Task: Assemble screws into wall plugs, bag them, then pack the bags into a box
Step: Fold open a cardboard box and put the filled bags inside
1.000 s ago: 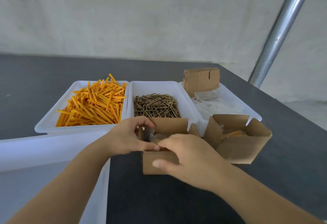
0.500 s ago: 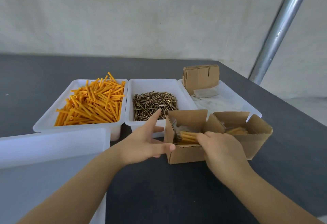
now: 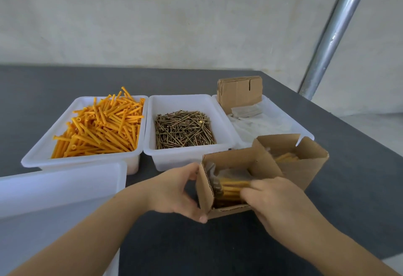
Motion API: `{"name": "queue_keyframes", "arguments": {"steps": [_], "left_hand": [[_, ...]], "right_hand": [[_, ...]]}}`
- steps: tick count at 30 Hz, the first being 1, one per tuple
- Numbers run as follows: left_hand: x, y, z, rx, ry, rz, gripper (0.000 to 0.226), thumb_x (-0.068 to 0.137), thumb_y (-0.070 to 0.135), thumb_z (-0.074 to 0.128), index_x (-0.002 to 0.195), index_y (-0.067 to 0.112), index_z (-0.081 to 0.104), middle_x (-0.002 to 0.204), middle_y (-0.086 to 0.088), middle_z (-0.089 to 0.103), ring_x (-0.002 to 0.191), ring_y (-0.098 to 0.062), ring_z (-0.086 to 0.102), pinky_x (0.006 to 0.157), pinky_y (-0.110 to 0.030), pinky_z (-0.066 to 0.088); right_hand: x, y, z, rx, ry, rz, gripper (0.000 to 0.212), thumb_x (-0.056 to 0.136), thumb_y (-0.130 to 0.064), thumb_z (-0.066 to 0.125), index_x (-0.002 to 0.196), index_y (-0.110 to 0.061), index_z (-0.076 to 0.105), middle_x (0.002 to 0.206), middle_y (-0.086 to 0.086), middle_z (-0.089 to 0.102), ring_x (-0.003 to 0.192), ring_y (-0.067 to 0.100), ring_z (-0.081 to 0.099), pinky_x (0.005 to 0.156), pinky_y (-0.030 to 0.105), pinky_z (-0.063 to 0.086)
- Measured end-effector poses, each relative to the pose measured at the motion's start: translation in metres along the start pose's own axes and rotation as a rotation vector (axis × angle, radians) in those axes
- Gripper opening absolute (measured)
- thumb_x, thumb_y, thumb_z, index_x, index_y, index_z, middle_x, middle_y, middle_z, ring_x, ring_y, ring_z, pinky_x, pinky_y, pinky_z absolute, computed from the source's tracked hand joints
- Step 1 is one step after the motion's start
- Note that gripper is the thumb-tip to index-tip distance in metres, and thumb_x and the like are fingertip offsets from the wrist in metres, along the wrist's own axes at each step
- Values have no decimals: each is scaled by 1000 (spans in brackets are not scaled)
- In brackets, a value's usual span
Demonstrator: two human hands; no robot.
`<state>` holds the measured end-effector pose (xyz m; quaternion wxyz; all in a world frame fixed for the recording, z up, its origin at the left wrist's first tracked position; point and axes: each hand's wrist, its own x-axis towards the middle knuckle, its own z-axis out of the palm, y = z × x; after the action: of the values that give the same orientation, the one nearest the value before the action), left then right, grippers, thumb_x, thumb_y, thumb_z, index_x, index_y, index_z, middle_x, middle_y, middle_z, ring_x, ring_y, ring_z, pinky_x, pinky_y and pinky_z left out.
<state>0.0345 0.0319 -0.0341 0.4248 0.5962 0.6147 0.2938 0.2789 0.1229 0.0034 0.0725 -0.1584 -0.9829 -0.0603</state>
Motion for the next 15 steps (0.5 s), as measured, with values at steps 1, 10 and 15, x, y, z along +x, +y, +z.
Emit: {"name": "queue_keyframes", "arguments": {"steps": [1, 10, 15], "left_hand": [[0, 0, 0, -27, 6, 11, 82, 66, 30, 90, 134, 39, 45, 130, 23, 55, 109, -5, 65, 90, -33, 57], [2, -2, -3, -9, -24, -89, 85, 66, 48, 85, 138, 41, 40, 135, 15, 52, 122, -12, 56, 94, -47, 55], [0, 7, -1, 28, -20, -149, 92, 60, 48, 86, 139, 35, 40, 136, 12, 53, 125, -11, 53, 97, -41, 54]], "right_hand": [[-5, -1, 2, 16, -23, 2, 31, 62, -18, 88, 77, -33, 65, 67, -15, 60, 56, 8, 58, 46, 22, 46], [20, 7, -1, 14, -101, 94, 22, 97, -16, 52, 109, -34, 54, 101, -11, 57, 93, 12, 57, 81, 32, 53], [24, 2, 5, -5, -130, 115, 24, 95, -16, 55, 113, -31, 55, 98, -5, 60, 90, 17, 59, 78, 34, 54]]}}
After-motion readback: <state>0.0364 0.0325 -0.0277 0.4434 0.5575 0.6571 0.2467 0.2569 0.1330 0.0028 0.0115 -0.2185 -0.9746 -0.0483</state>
